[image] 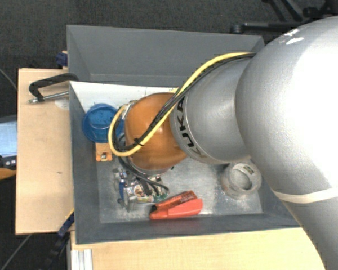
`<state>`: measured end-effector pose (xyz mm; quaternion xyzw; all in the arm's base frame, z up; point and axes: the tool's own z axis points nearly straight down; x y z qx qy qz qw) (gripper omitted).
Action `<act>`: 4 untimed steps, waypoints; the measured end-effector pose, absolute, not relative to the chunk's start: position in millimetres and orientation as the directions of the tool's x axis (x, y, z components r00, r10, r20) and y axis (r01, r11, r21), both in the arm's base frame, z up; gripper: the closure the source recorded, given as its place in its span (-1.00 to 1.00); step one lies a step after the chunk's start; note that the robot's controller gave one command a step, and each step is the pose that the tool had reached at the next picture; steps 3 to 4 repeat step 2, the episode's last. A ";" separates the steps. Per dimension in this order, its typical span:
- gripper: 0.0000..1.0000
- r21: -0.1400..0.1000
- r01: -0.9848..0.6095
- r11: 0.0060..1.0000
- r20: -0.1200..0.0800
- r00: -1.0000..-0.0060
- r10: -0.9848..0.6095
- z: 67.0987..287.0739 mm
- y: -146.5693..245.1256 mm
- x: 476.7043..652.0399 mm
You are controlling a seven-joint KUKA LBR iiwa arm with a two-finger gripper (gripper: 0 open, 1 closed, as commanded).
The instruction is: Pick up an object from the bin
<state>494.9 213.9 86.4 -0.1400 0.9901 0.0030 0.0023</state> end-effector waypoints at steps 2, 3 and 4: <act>1.00 0.006 -0.277 0.961 -0.007 -0.961 -0.277 112.0 214.5 494.8; 1.00 0.006 -0.277 0.961 -0.007 -0.961 -0.277 112.0 214.5 494.8; 1.00 0.006 -0.277 0.961 -0.007 -0.961 -0.277 112.0 214.5 494.8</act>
Offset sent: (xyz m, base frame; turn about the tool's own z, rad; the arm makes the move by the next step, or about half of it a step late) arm 0.0001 -0.0001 0.0359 0.0000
